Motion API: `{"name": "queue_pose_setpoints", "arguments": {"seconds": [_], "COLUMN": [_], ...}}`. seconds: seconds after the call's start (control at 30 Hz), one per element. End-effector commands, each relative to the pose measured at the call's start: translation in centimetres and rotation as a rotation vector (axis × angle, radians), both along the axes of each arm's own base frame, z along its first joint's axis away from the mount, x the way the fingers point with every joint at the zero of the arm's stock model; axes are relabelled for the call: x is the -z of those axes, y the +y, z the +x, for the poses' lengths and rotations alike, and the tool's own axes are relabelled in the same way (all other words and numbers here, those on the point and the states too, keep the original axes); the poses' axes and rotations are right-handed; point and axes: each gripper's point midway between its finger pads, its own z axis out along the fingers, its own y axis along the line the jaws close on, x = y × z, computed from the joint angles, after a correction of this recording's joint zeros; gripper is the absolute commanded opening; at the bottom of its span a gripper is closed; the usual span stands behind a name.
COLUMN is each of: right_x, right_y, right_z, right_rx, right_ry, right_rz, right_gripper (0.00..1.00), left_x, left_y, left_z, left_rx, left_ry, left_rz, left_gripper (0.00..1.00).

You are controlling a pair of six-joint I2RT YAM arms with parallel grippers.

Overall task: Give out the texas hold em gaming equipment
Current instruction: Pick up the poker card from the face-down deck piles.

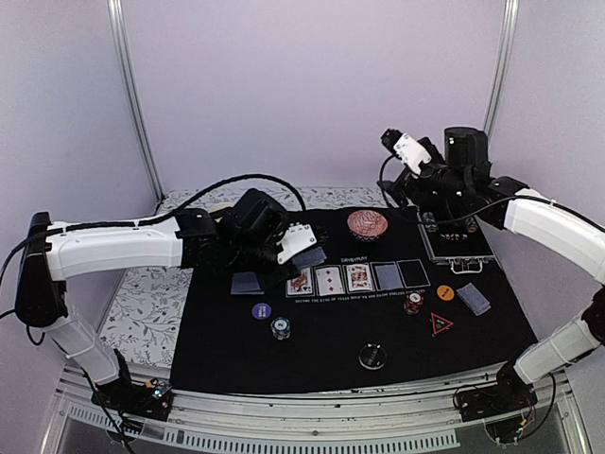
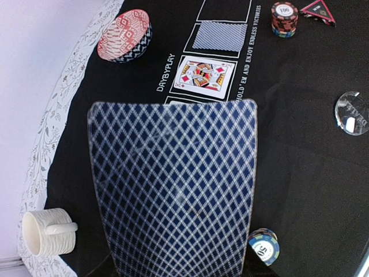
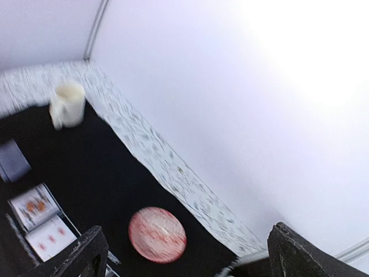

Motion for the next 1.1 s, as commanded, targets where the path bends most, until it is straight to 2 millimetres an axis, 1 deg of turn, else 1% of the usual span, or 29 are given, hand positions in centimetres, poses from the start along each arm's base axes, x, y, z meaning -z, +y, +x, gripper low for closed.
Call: {"name": "queue_pose_setpoints", "arguments": {"seconds": [0.0, 0.03, 0.13, 0.2, 0.27, 0.5, 0.63, 0.77, 0.83, 0.9, 0.97, 1.07], "right_x": [-4.4, -4.1, -1.1, 0.8, 2.1, 5.2, 7.4, 9.1, 8.5, 8.6, 8.8, 9.8], "right_y": [4.1, 4.9, 7.3, 8.8, 9.7, 12.0, 13.3, 14.5, 15.3, 16.0, 16.7, 17.1], "right_z": [-4.0, -4.7, -6.6, -7.4, -8.0, -9.9, -9.9, -10.0, -10.0, -10.1, -10.1, -9.4], "right_rx": [-0.186, -0.231, -0.334, -0.357, -0.374, -0.460, -0.460, -0.461, -0.489, -0.506, -0.510, -0.481], "right_ry": [0.278, 0.352, 0.590, 0.717, 0.794, 0.929, 0.983, 1.026, 1.019, 1.026, 1.031, 1.025], "right_rz": [0.570, 0.624, 0.710, 0.714, 0.706, 0.682, 0.652, 0.625, 0.621, 0.617, 0.608, 0.581], "right_gripper": [0.99, 0.99, 0.99, 1.00, 0.99, 0.98, 0.98, 0.97, 0.97, 0.97, 0.97, 0.97], "left_x": [-1.5, -1.6, -1.7, -1.7, -1.7, -1.5, -1.4, -1.5, -1.6, -1.6, -1.6, -1.6], "left_y": [0.2, 0.2, 0.2, 0.3, 0.3, 0.2, 0.2, 0.1, 0.0, 0.0, 0.1, 0.1], "left_z": [0.2, 0.2, 0.2, 0.3, 0.3, 0.3, 0.2, 0.2, 0.1, 0.1, 0.1, 0.1], "left_rx": [-0.001, 0.000, 0.001, -0.004, -0.005, 0.001, 0.002, 0.008, 0.011, 0.011, 0.011, 0.009], "left_ry": [-0.040, -0.044, -0.051, -0.054, -0.055, -0.054, -0.052, -0.047, -0.047, -0.047, -0.047, -0.048], "left_rz": [-0.038, -0.041, -0.042, -0.039, -0.040, -0.037, -0.040, -0.044, -0.048, -0.048, -0.048, -0.049], "left_gripper": [0.44, 0.44, 0.44, 0.44, 0.44, 0.44, 0.44, 0.44, 0.44, 0.44, 0.44, 0.44]}}
